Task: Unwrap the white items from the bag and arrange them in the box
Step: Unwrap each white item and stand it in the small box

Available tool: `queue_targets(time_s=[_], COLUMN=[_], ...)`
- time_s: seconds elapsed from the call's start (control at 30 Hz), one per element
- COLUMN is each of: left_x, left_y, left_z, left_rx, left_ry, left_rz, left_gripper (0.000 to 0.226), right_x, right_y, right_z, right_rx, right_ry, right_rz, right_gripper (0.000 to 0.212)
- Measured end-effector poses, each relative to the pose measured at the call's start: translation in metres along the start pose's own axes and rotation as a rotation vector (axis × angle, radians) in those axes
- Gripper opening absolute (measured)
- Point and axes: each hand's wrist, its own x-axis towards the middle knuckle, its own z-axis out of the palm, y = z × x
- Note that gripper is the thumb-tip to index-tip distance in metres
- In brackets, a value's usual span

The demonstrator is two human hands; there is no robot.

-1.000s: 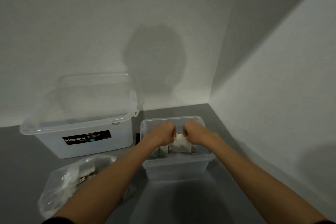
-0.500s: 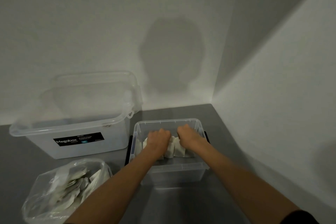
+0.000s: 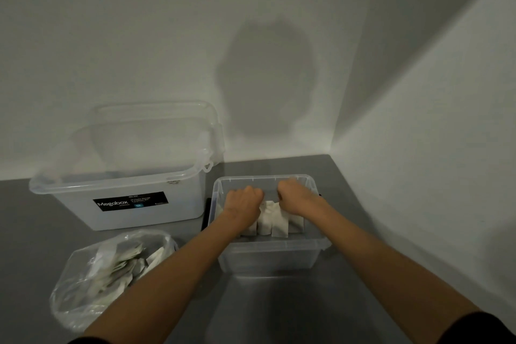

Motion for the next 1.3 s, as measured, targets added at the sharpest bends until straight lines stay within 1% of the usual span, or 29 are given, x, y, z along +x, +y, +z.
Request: queue_targets(time_s=[0.07,0.17,0.23,0.4,0.53,0.7,0.8,0.97,1.07,1.13,1.2,1.3], left_x=[-0.003,-0.013,-0.025,-0.064,-0.099,-0.144,-0.167,-0.190,-0.198,-0.201,-0.204,-0.207], left_y=[-0.006,-0.022,-0.036,-0.073,-0.114,-0.171,-0.200,-0.229,-0.241,-0.246,-0.248,-0.252], left_z=[-0.011,-0.035,-0.051,-0.078,-0.088,-0.087,-0.076,-0.044,-0.020,-0.005,0.008,0.021], left_rx=[-0.090,-0.228,-0.316,-0.408,-0.446,-0.479,-0.486,-0.495,-0.480,-0.435,-0.433,-0.472], left_ry=[0.015,0.053,0.085,0.172,0.190,0.162,0.152,0.073,0.012,-0.018,-0.037,-0.054], left_rz=[0.010,0.005,-0.005,-0.034,-0.078,-0.160,-0.207,-0.244,-0.274,-0.296,-0.309,-0.322], left_gripper=[0.024,0.023,0.021,0.016,0.015,0.011,0.009,0.020,0.040,0.054,0.062,0.061], right_x=[-0.004,-0.009,-0.014,-0.032,-0.042,-0.045,-0.045,-0.041,-0.038,-0.035,-0.030,-0.028], right_y=[-0.005,-0.017,-0.031,-0.079,-0.122,-0.177,-0.209,-0.248,-0.267,-0.277,-0.284,-0.290], right_z=[-0.012,-0.036,-0.053,-0.079,-0.076,-0.055,-0.037,0.001,0.030,0.050,0.071,0.096], right_rx=[-0.035,-0.050,-0.016,0.076,0.124,0.198,0.234,0.258,0.234,0.201,0.136,-0.011], right_ry=[0.025,0.093,0.147,0.223,0.213,0.167,0.105,-0.078,-0.179,-0.169,-0.109,-0.026], right_rz=[-0.018,-0.060,-0.098,-0.190,-0.261,-0.317,-0.332,-0.330,-0.283,-0.248,-0.222,-0.188], right_gripper=[0.013,0.012,0.011,0.014,0.014,0.013,0.011,0.012,0.016,0.018,0.019,0.020])
